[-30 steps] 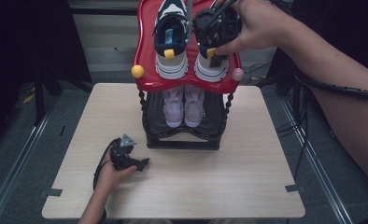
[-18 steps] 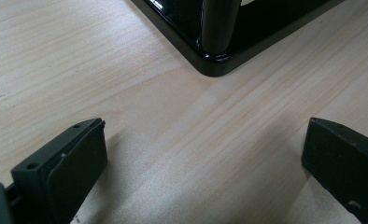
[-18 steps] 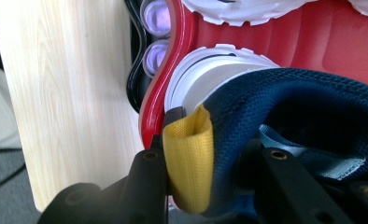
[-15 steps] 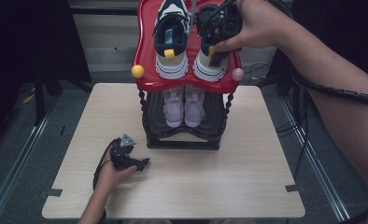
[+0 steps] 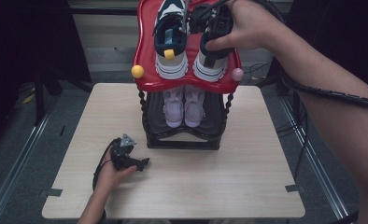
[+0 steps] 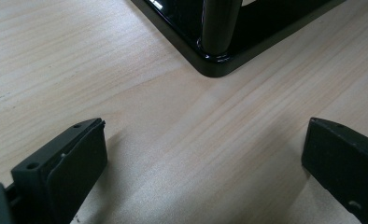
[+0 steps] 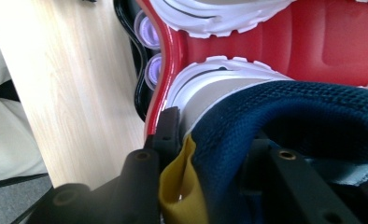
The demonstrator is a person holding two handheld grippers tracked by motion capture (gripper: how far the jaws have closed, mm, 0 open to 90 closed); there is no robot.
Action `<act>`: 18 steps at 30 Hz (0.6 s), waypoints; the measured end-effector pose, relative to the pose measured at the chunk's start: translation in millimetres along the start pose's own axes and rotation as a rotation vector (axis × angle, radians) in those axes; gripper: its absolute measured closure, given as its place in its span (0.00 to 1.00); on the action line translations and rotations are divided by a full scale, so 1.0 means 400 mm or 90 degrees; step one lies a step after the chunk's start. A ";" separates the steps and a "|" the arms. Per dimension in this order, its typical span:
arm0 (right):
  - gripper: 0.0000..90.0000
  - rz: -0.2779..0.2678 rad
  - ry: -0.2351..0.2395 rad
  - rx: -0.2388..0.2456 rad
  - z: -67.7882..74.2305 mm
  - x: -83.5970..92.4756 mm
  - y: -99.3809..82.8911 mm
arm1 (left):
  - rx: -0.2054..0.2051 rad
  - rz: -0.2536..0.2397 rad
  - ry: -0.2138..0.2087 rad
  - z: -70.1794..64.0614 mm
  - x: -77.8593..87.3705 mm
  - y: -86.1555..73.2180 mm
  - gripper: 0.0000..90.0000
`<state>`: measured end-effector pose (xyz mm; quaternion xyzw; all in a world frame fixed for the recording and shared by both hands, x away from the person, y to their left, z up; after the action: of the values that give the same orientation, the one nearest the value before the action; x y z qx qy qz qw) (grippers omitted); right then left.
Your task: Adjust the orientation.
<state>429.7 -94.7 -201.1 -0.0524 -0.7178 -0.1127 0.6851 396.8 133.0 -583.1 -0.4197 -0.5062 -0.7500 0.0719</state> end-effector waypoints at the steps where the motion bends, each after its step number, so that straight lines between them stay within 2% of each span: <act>1: 0.78 0.003 0.001 0.003 0.003 0.000 -0.001 | 0.000 0.000 0.000 0.000 0.000 0.000 0.00; 6: 0.81 0.020 0.003 0.030 0.014 0.004 -0.001 | 0.000 0.000 0.000 0.000 0.000 0.000 0.00; 12: 0.81 0.025 0.005 0.034 0.018 0.005 0.006 | 0.000 0.000 0.000 0.000 0.000 0.000 0.00; 18: 0.81 0.037 -0.006 0.033 0.004 0.009 0.003 | 0.000 0.000 0.000 0.000 0.000 0.000 0.00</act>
<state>428.4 -93.3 -197.3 -0.0561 -0.7220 -0.0735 0.6857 396.7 133.0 -583.1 -0.4199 -0.5061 -0.7499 0.0719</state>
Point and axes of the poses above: each handheld gripper's, and its own axes: x roughly backward along the jaws, y roughly out of its top, z roughly to its left, the point moved 10 cm from there along -x, roughly forward along the jaws, and after that the axes turned 12 degrees about y, right-handed, at the moved point
